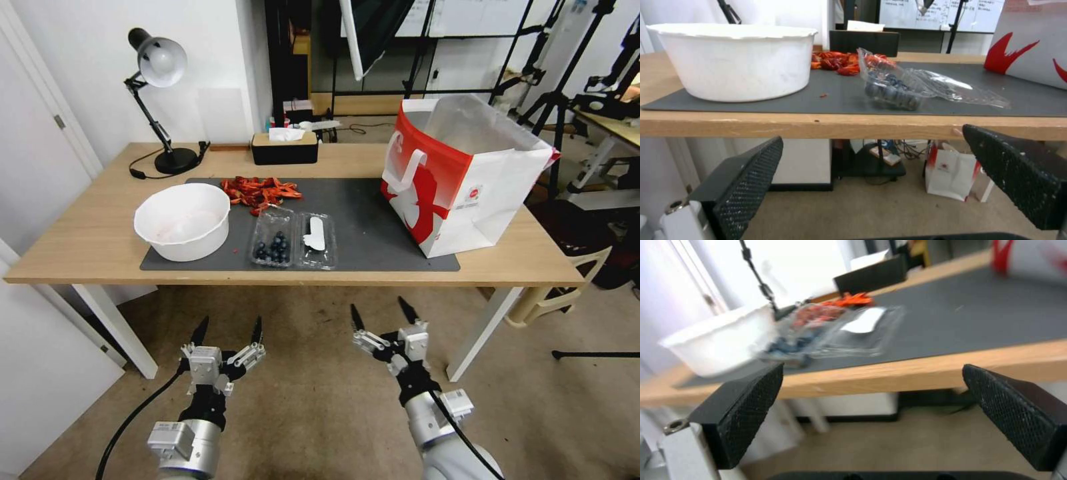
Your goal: Close the takeout container lid, then place the container into the takeout bag.
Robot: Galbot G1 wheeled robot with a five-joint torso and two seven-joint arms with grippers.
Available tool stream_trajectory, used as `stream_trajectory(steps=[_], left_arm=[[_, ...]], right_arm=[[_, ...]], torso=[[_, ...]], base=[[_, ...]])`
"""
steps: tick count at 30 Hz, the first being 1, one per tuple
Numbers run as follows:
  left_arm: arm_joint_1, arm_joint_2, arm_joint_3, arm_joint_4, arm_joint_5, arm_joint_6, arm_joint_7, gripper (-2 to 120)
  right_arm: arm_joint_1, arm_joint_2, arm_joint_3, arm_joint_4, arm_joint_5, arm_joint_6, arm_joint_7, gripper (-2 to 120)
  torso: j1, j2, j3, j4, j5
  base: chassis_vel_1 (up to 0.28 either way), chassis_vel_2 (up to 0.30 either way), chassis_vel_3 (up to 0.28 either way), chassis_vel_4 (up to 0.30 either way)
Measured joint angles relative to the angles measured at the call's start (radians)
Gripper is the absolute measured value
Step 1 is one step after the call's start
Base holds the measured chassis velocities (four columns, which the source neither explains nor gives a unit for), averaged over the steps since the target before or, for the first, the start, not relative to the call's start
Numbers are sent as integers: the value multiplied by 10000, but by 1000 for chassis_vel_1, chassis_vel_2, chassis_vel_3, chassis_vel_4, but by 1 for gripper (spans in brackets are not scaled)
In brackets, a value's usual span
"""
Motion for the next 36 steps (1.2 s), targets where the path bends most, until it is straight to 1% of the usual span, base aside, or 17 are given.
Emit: stream_trajectory(steps=[2,3,5,6,7,8,9,10,11,13,14,17,18,22,23,27,36], left_arm=[[3,-18,5,2,10,0,0,100],[3,-18,5,2,10,0,0,100],[13,-35,5,2,18,0,0,100],[25,-36,2,2,23,0,0,100],[25,-36,2,2,23,0,0,100],[35,-38,-13,-2,30,-1,0,100],[41,-38,-23,-4,34,-2,8,100],[41,-38,-23,-4,34,-2,8,100],[58,-39,-44,-20,45,-8,39,100],[66,-60,-59,-38,57,-9,72,100],[66,-60,-59,-38,57,-9,72,100],[73,-135,-59,-41,90,-9,82,100],[73,-135,-59,-41,90,-9,82,100],[90,-197,-33,18,142,-20,82,100],[90,-197,-33,18,142,-20,82,100],[93,-191,-73,46,143,-22,82,100],[60,-174,-114,139,133,-26,79,100]], right_arm=[[390,10,-250,14,1064,-399,-10,100],[390,10,-250,14,1064,-399,-10,100],[848,26,-525,25,2327,-730,36,100],[1128,59,-677,34,3247,-918,116,100],[1128,59,-677,34,3247,-918,116,100],[1364,103,-789,35,4019,-1056,203,100],[1556,149,-864,21,4502,-1137,289,100],[1556,149,-864,21,4502,-1137,289,100],[1938,246,-1016,-83,5225,-1236,466,100],[2535,493,-1267,-332,6227,-1300,741,100],[2535,493,-1267,-332,6227,-1300,741,100],[3140,939,-1512,-781,6961,-1265,987,100],[3140,939,-1512,-781,6961,-1265,987,100],[3757,1615,-1813,-1337,7636,-1079,1322,100],[3757,1615,-1813,-1337,7636,-1079,1322,100],[4299,2091,-2016,-1801,8401,-1003,1952,100],[4738,2337,-2047,-2250,8982,-966,2658,100]], torso=[[-1,0,0,-1,0],[-1,0,0,-1,0],[-1,0,0,0,0],[-1,0,0,0,0],[-1,0,0,0,0],[-1,0,1,0,0],[-1,0,0,0,0],[-1,0,0,0,0],[-2,0,0,0,-1],[-1,0,0,1,0],[-1,0,0,1,0],[0,0,0,1,0],[0,0,0,1,0],[-1,0,0,0,-1],[-1,0,0,0,-1],[0,0,0,1,0],[-1,0,-1,0,0]], base=[[0,0,0,0],[0,0,0,0],[0,0,0,0],[0,0,0,0],[0,0,0,0],[0,0,0,0],[0,0,0,0],[0,0,0,0],[0,0,0,0],[0,0,0,0],[0,0,0,0],[0,0,0,0],[0,0,0,0],[0,0,0,0],[0,0,0,0],[0,0,0,0],[0,0,0,0]])
